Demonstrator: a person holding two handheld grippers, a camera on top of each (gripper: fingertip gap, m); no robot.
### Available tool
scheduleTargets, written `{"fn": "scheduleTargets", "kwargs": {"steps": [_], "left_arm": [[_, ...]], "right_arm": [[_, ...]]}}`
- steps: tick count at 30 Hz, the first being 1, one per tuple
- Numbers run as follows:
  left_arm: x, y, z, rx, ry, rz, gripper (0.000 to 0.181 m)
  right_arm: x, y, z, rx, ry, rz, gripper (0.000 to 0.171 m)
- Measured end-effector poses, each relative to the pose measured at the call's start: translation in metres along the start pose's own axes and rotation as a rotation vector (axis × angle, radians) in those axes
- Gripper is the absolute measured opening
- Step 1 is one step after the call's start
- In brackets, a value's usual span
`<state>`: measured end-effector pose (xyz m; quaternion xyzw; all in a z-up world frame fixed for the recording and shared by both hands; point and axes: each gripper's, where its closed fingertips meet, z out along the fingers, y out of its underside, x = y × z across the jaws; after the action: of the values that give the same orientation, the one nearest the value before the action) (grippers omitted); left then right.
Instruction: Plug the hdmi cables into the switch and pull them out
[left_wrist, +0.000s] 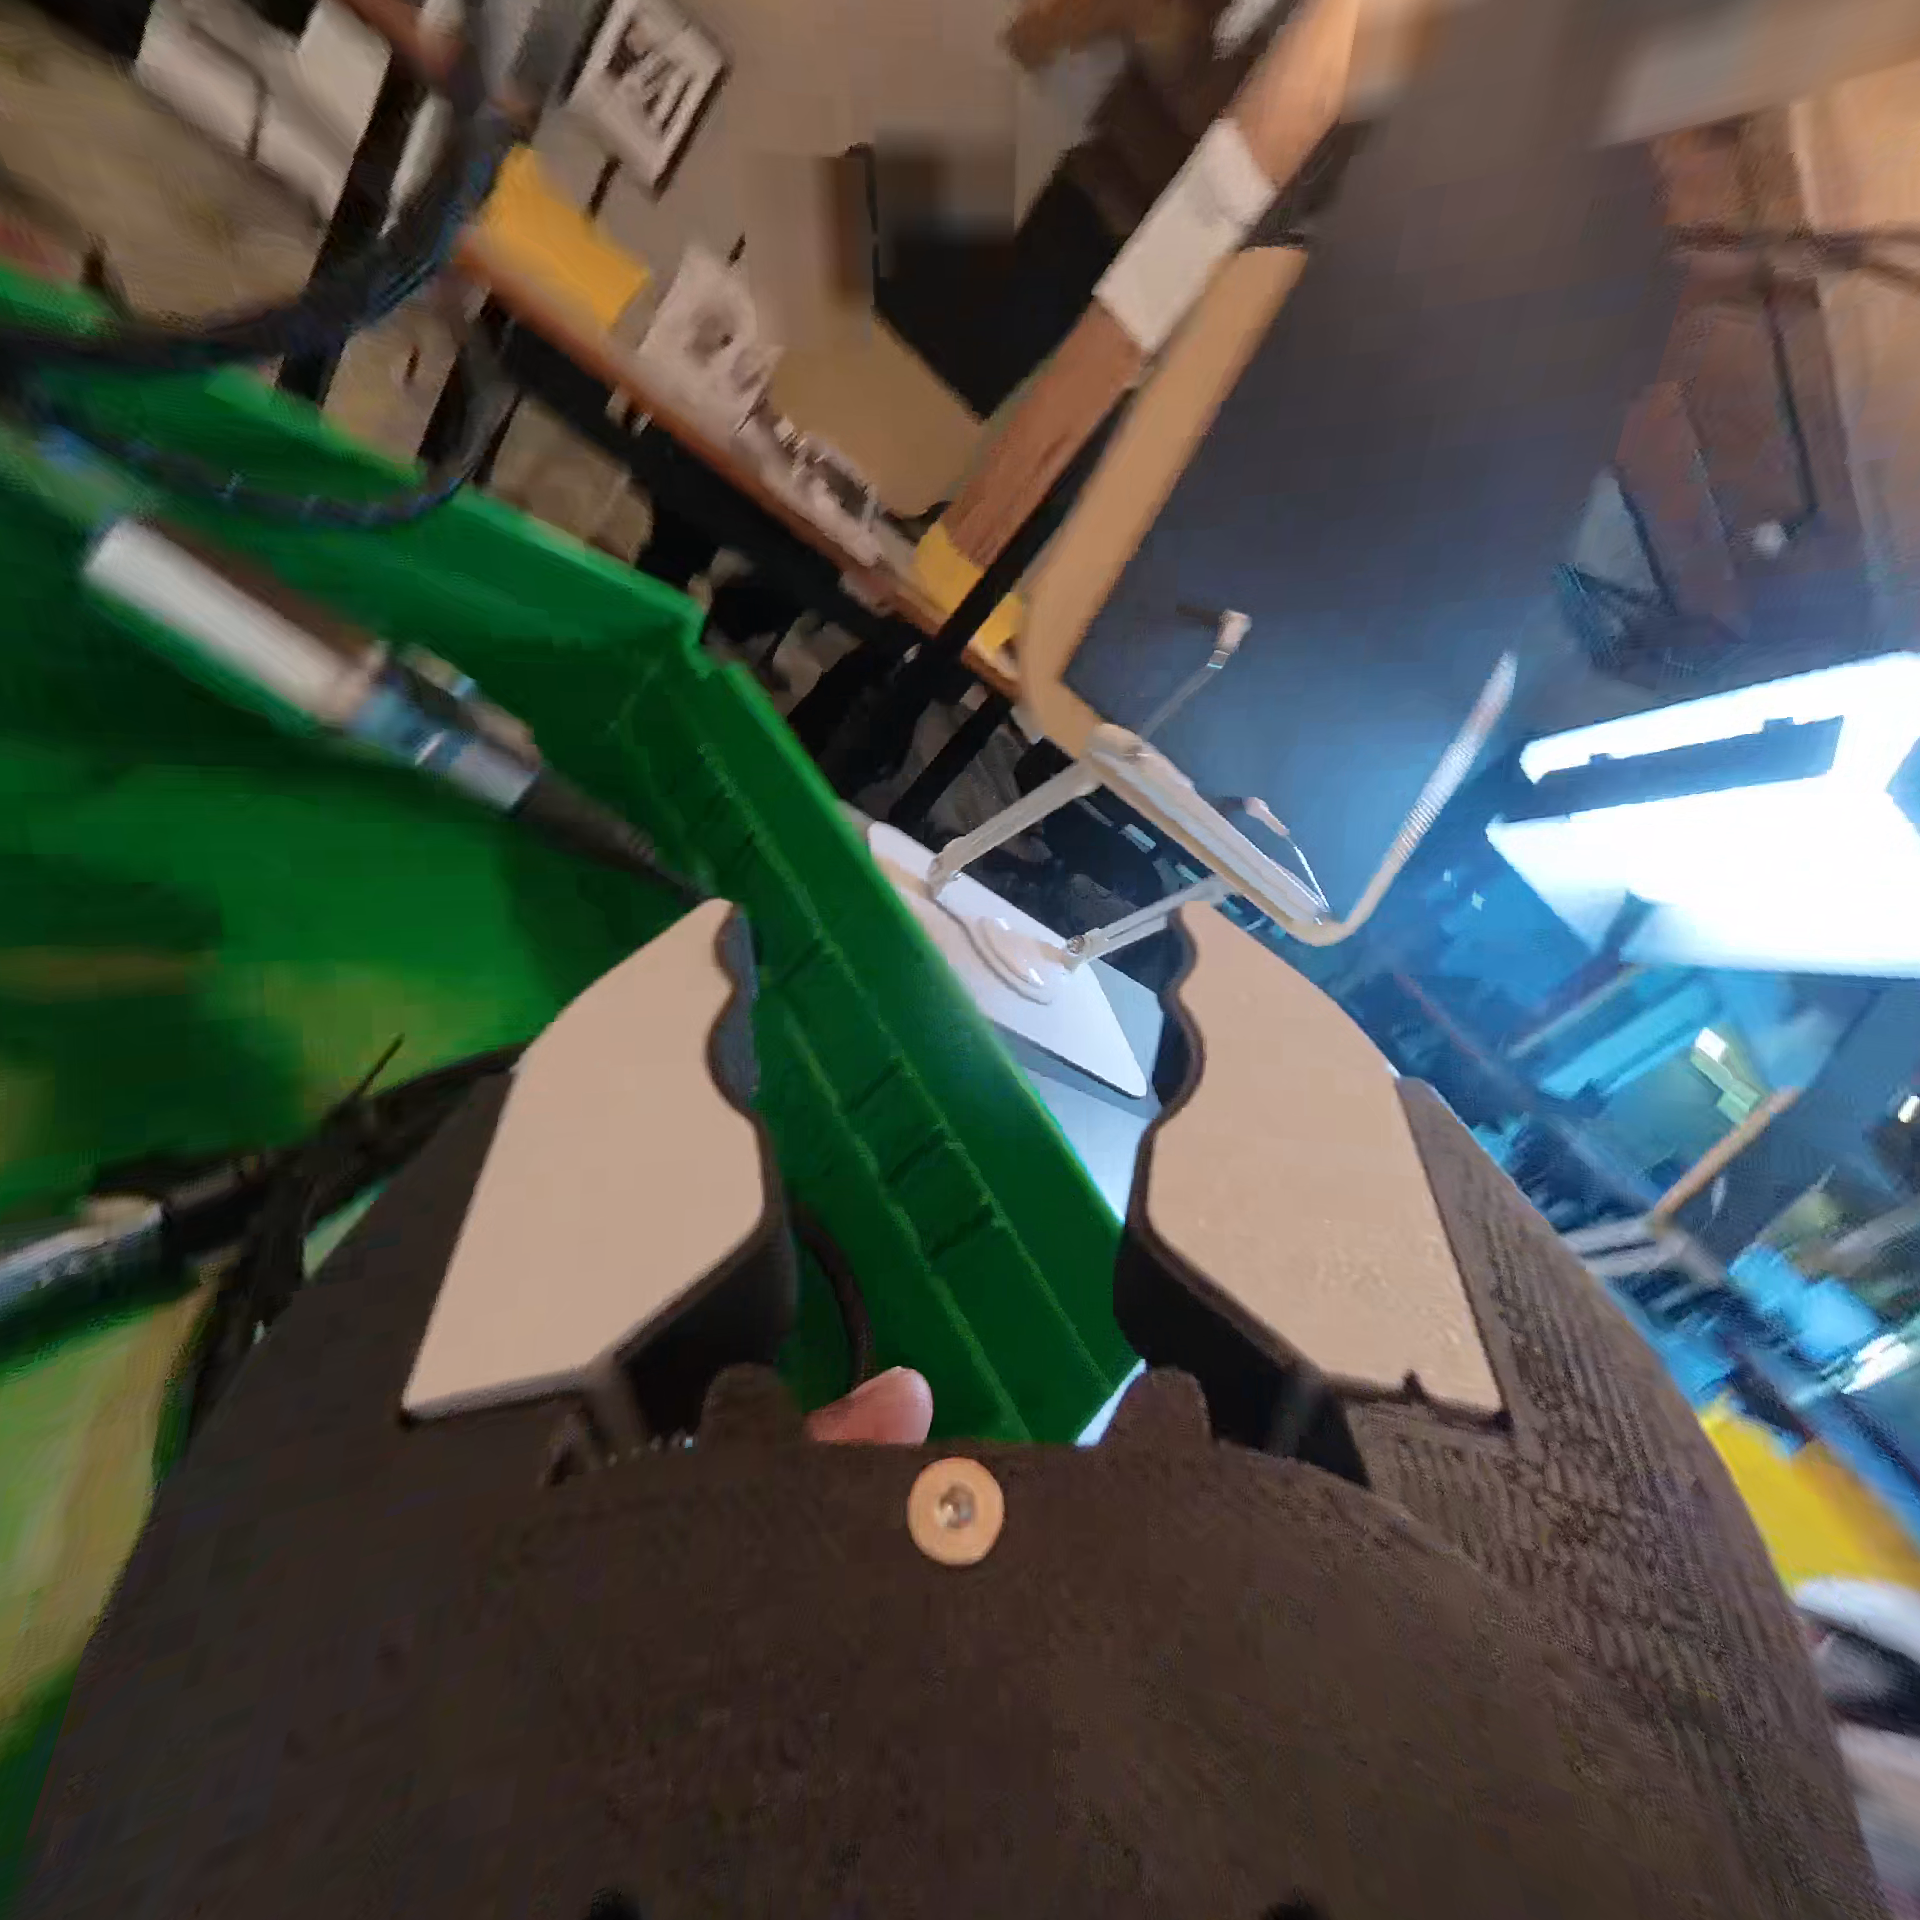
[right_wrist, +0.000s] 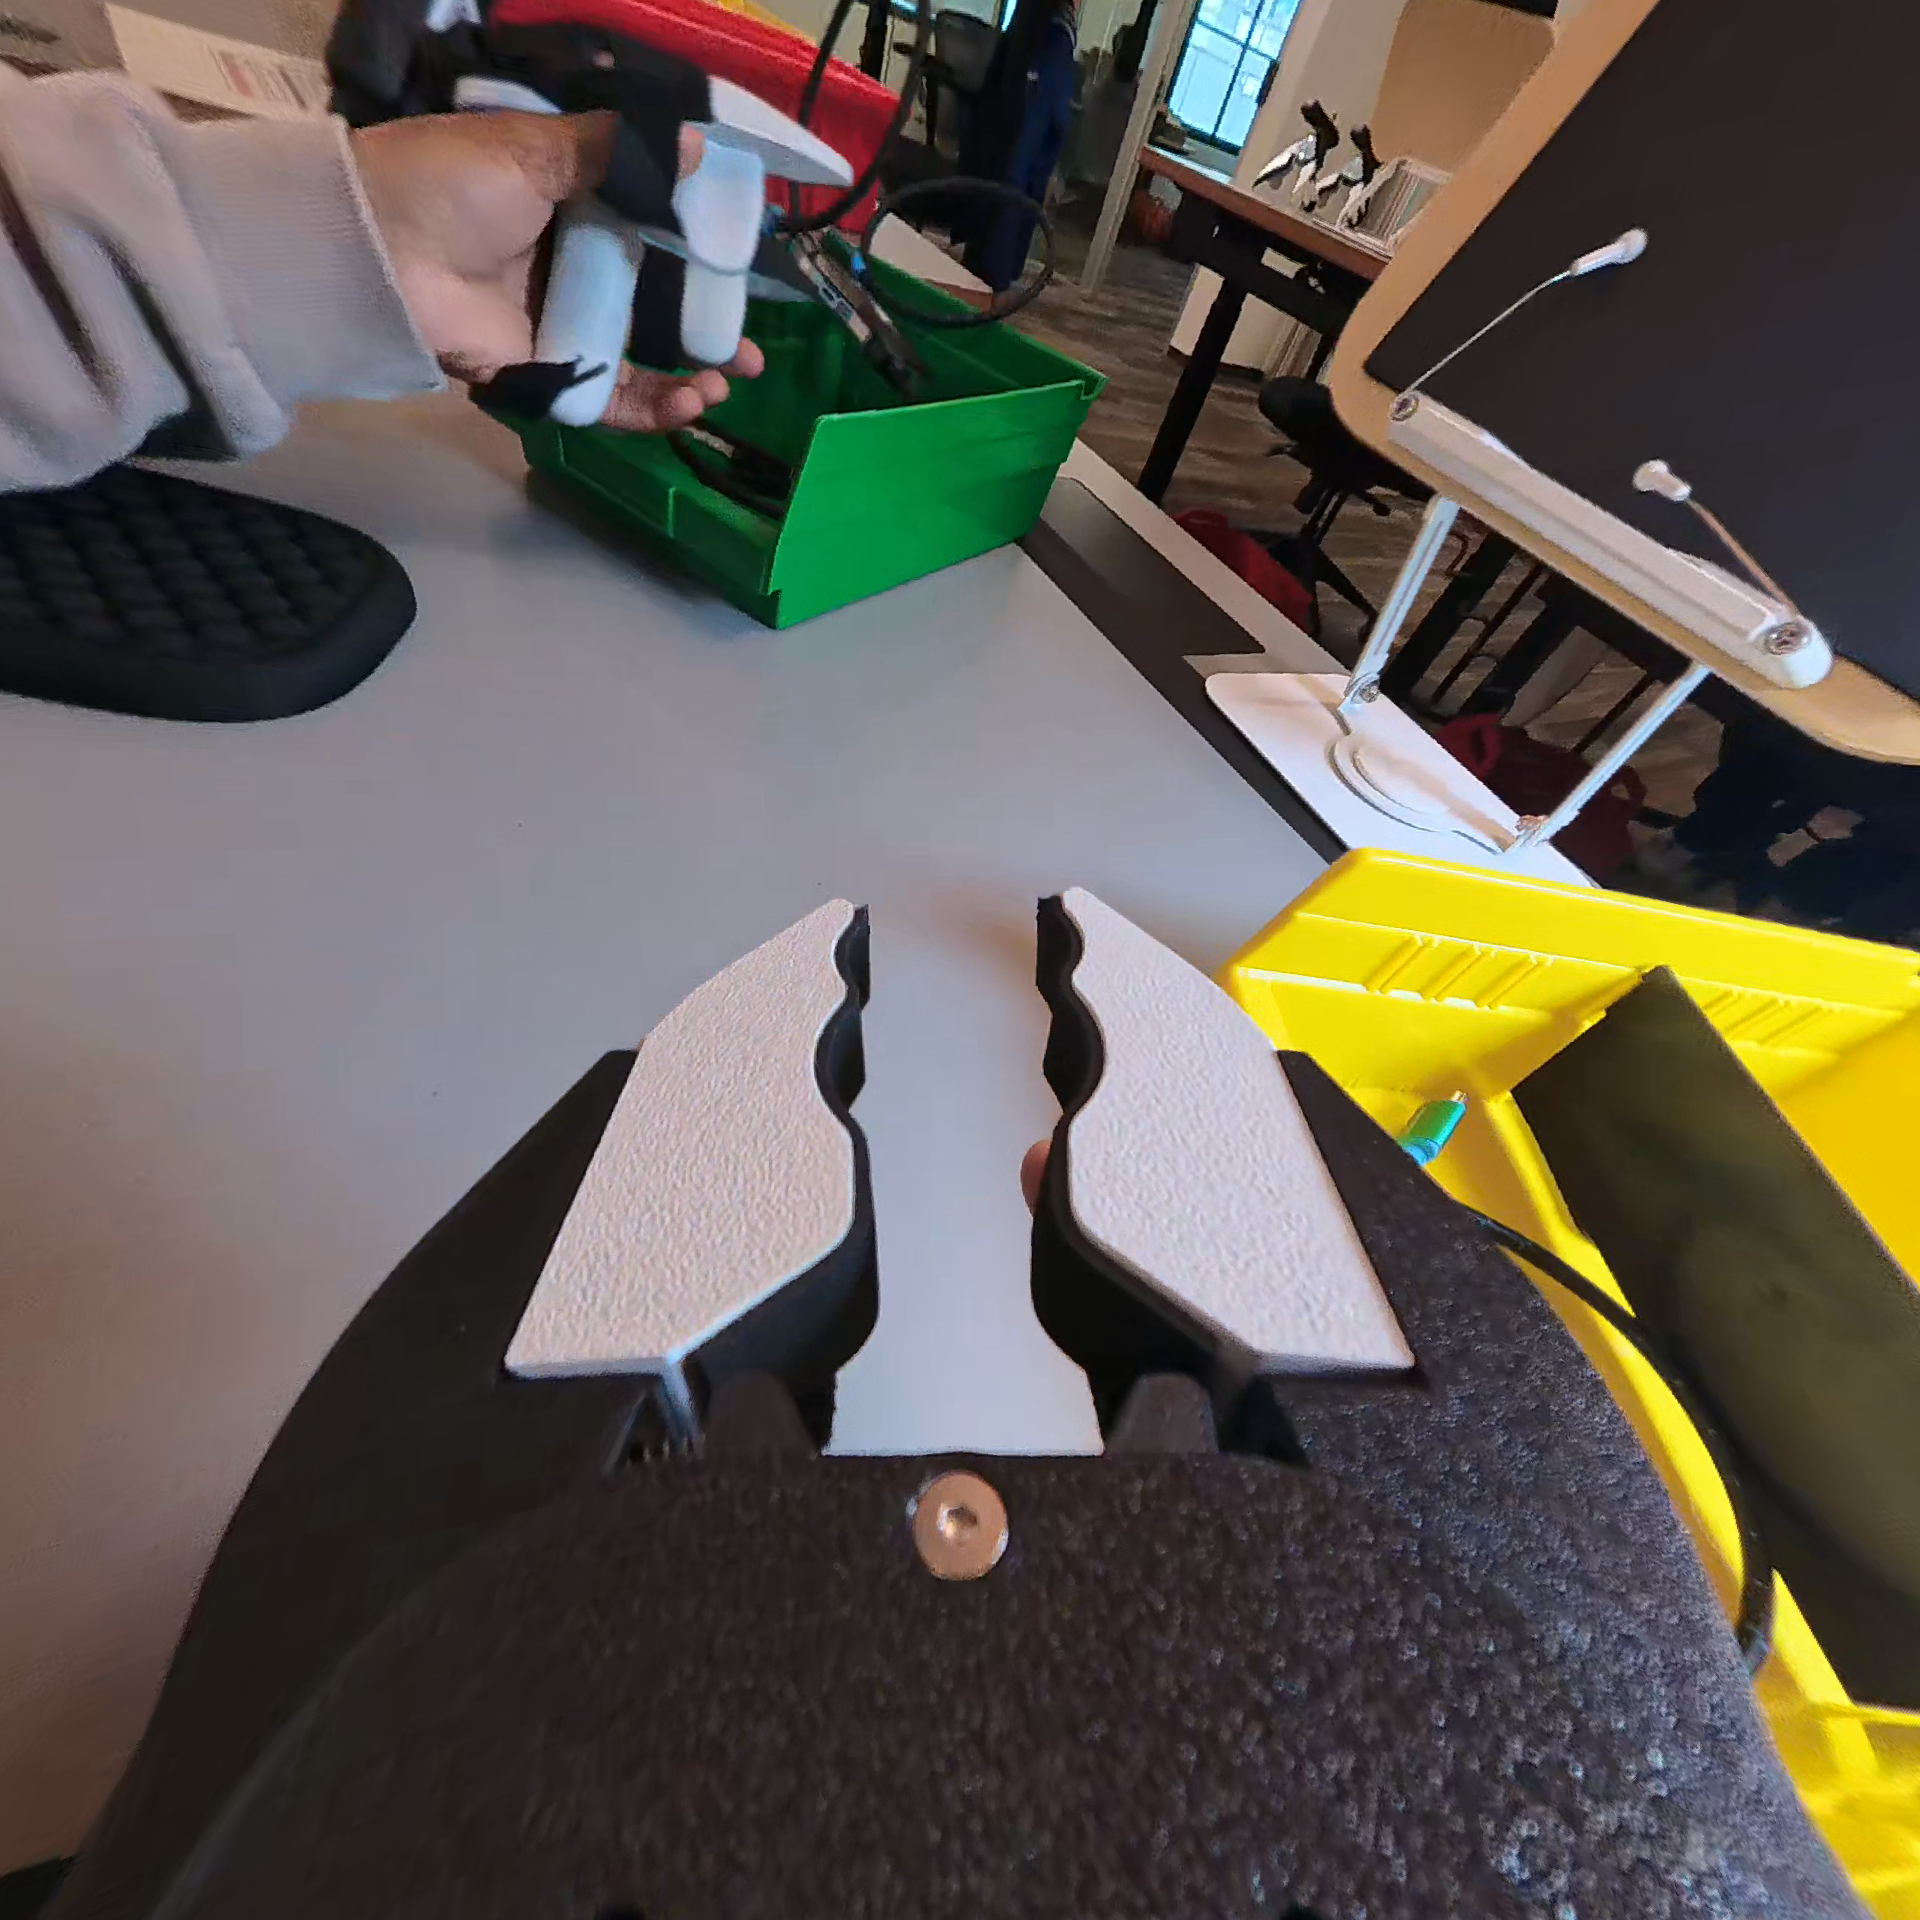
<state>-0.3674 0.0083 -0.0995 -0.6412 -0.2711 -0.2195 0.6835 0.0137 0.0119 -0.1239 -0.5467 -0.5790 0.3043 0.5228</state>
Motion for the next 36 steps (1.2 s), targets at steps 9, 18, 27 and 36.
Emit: {"fn": "scheduleTargets", "kwargs": {"steps": [9, 18, 27, 36], "left_arm": [[-0.097, -0.017, 0.04, 0.062, -0.339, -0.365, 0.092], [-0.096, -0.035, 0.066, 0.038, -0.234, -0.361, 0.031], [0.068, -0.121, 0.046, -0.008, 0.164, 0.199, 0.028], [0.222, -0.116, -0.008, -0.292, 0.515, 0.617, 0.024]], "right_arm": [[-0.007, 0.004, -0.001, -0.017, -0.012, -0.027, 0.028], [-0.011, 0.014, 0.002, -0.054, -0.018, -0.077, 0.026], [-0.016, 0.006, 0.004, -0.025, -0.028, -0.054, 0.025], [-0.014, -0.036, 0.003, 0.085, 0.085, -0.225, 0.027]]}}
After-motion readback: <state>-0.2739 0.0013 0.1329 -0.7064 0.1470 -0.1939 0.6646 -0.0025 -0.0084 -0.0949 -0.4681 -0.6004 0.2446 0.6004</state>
